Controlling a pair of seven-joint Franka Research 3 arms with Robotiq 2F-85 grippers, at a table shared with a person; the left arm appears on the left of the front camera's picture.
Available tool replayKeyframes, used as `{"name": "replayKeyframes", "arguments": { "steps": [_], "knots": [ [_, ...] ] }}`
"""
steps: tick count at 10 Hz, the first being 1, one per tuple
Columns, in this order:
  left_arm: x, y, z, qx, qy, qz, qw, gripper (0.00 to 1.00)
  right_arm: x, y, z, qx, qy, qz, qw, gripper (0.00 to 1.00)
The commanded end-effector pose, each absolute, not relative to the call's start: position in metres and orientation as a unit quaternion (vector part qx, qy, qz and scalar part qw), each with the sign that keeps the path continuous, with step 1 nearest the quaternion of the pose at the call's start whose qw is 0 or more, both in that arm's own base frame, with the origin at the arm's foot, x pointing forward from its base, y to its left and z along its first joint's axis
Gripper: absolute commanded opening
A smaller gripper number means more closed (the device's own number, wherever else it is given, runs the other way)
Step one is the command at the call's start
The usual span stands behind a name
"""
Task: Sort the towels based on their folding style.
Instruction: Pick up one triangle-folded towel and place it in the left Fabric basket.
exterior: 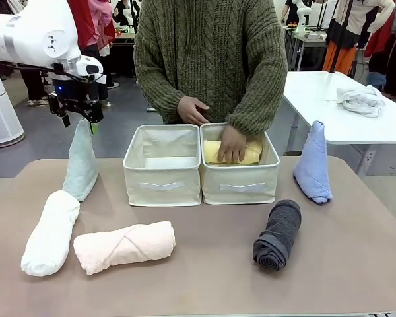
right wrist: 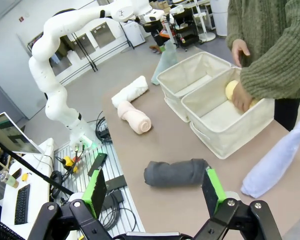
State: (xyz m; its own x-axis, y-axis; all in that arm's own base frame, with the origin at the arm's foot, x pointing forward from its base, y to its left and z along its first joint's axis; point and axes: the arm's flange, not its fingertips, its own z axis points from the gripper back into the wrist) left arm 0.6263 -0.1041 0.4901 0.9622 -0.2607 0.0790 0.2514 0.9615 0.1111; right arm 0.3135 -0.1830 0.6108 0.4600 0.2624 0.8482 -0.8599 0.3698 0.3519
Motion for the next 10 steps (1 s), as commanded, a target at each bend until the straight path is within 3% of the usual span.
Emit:
{"name": "replayKeyframes", "arguments": {
  "steps": [1,6,7,8,9,10],
  "knots": [
    [0.648,-0.101,0.482,0.077,-0.045,-0.108,0.990,1.00,0.312,-0.183,0.611,0.419,-0.358,0.380,0.743,1.00],
    [0.668,-0.089,0.446,0.075,-0.052,-0.103,0.991,1.00,0.312,-0.183,0.611,0.419,-0.358,0.380,0.743,1.00],
    [0.670,-0.088,0.449,0.073,-0.052,-0.111,0.990,0.46,0.312,-0.183,0.611,0.419,-0.358,0.380,0.743,1.00],
    [0.671,-0.087,0.454,0.070,-0.055,-0.113,0.990,0.46,0.312,-0.183,0.611,0.419,-0.358,0.380,0.743,1.00],
    [0.667,-0.085,0.455,0.068,-0.055,-0.110,0.990,0.00,0.312,-0.183,0.611,0.419,-0.358,0.380,0.743,1.00],
    [0.668,-0.084,0.456,0.067,-0.051,-0.107,0.991,0.00,0.312,-0.183,0.611,0.419,-0.358,0.380,0.743,1.00]
  ]
}}
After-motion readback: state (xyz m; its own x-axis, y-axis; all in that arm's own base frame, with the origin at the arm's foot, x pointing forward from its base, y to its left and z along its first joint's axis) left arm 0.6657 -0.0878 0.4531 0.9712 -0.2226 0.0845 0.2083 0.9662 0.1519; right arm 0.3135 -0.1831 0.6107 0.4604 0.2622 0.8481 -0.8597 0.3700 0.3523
